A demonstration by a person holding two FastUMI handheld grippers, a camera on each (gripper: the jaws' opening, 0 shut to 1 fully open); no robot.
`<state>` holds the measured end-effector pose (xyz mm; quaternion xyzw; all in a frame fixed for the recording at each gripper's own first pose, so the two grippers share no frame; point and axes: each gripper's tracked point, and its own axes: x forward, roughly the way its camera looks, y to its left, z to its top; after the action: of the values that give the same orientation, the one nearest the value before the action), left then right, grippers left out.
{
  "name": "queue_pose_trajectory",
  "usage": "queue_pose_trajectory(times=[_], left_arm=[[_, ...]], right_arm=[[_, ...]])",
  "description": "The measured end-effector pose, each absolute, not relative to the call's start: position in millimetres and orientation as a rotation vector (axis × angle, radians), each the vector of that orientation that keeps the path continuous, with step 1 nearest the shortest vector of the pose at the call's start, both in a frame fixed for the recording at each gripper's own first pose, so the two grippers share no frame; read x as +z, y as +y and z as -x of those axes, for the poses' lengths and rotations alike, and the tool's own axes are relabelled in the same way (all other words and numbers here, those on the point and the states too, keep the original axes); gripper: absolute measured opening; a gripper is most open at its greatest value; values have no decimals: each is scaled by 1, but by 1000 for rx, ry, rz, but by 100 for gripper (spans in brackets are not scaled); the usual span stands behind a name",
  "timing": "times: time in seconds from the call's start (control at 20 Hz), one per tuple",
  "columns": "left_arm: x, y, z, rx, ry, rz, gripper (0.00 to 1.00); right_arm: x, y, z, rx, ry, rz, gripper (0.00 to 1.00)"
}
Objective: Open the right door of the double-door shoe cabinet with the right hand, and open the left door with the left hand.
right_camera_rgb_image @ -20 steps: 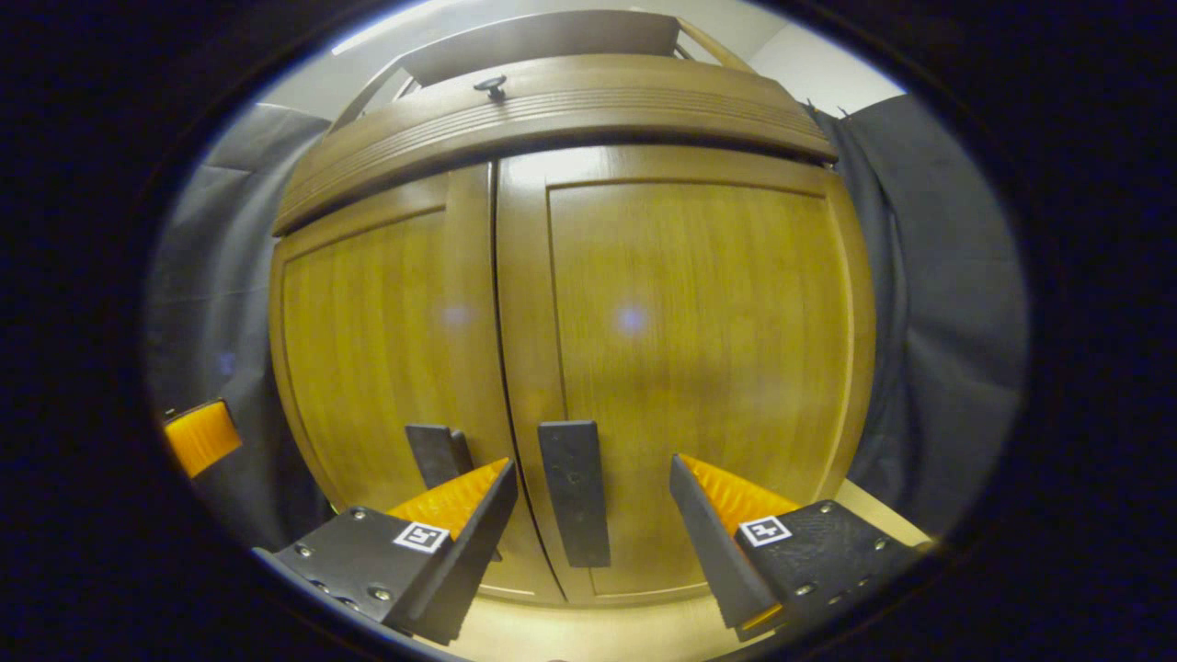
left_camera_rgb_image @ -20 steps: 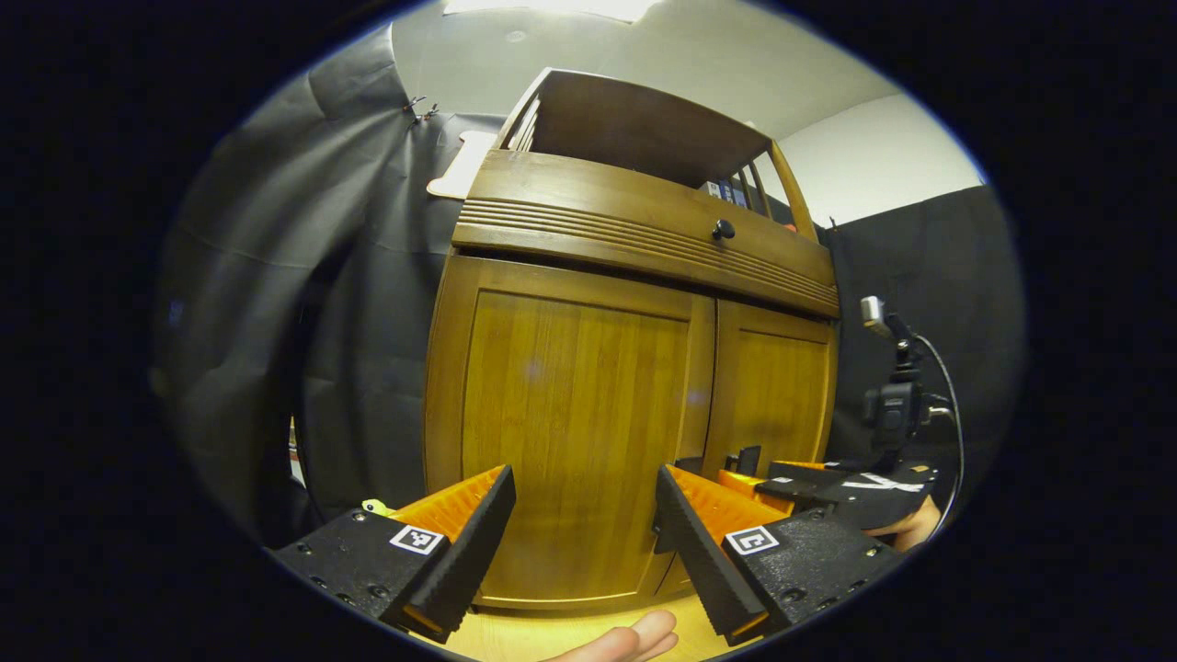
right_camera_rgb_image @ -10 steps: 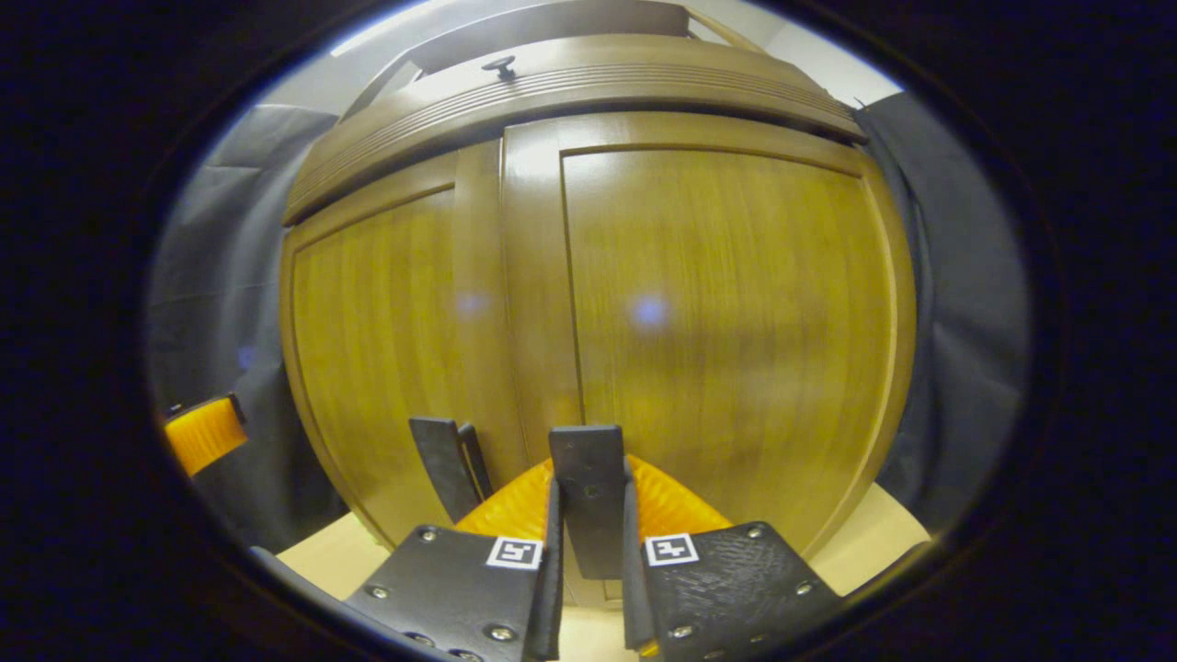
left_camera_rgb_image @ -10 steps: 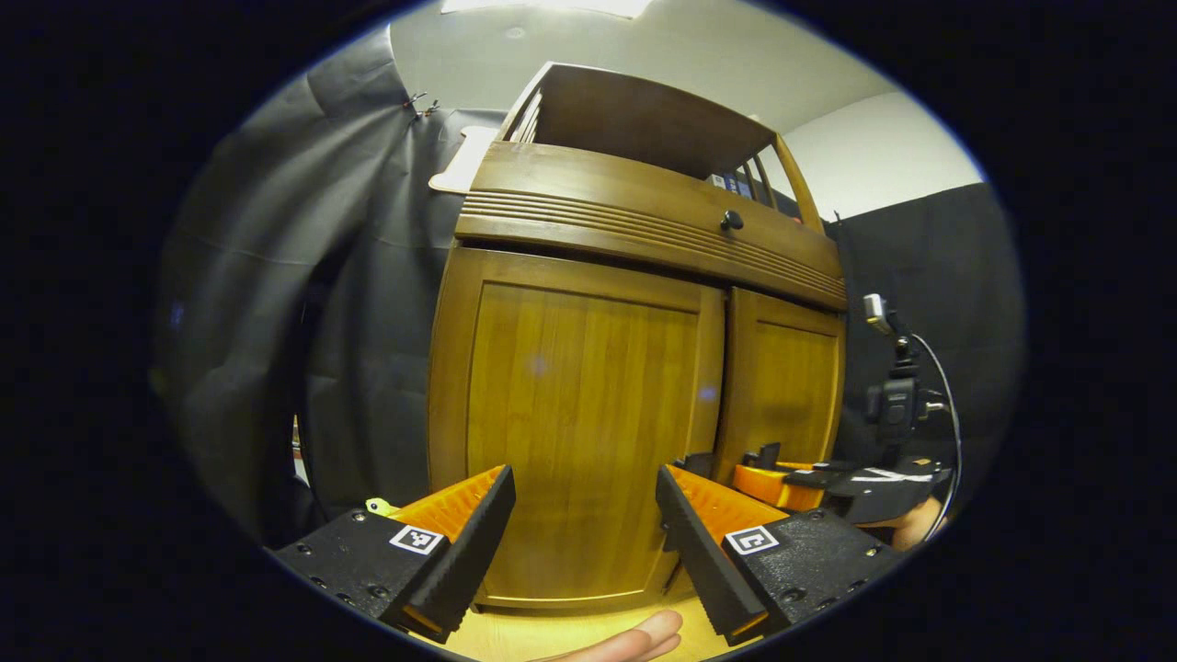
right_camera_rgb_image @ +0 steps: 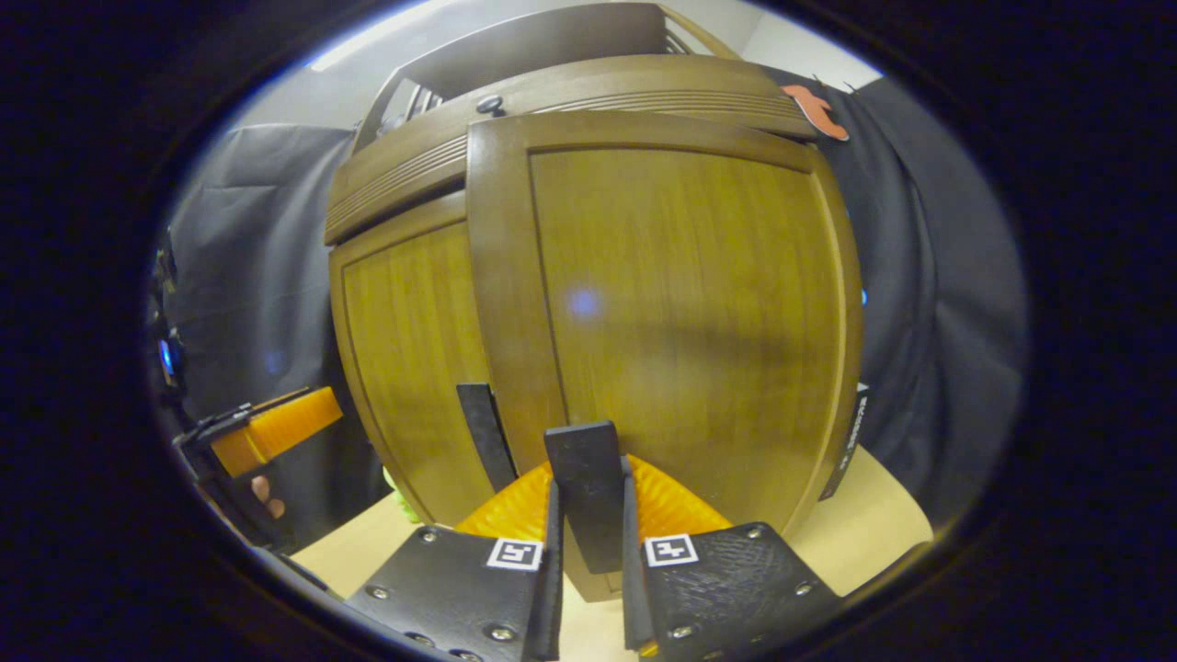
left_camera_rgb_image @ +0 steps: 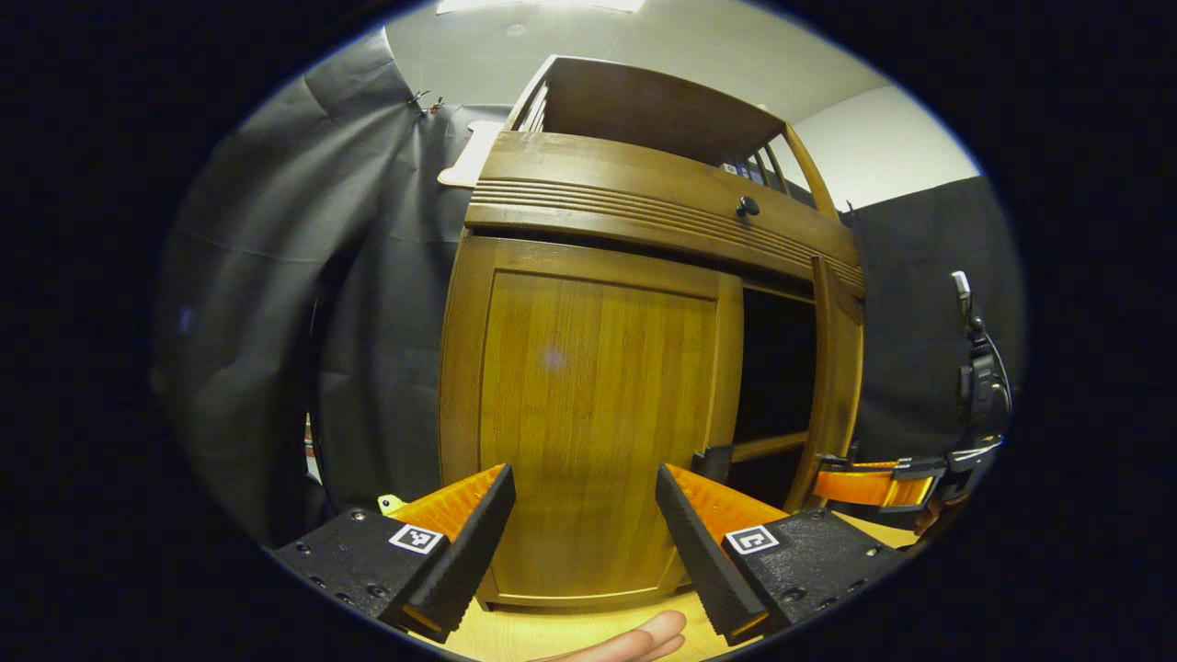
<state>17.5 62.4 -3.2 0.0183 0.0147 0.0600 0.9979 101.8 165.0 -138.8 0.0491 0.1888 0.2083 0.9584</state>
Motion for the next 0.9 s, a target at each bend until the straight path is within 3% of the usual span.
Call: queue_pose_trajectory(times=[0.35,0.4,0.7,0.75,0.9], left_arm=[[-6,51,-18,99,33,-69,92],[-6,49,-19,96,33,-72,96],[-5,36,-17,77,25,-85,92],[-5,35,-17,76,27,-89,92],[-7,30,-16,72,29,-96,92]], right_arm=[[-134,146,-87,426,372,-99,27],[-133,143,-84,427,371,-97,27],[-126,117,-66,429,360,-116,27],[-125,113,-63,426,359,-116,22],[-125,102,-54,412,366,-109,26]])
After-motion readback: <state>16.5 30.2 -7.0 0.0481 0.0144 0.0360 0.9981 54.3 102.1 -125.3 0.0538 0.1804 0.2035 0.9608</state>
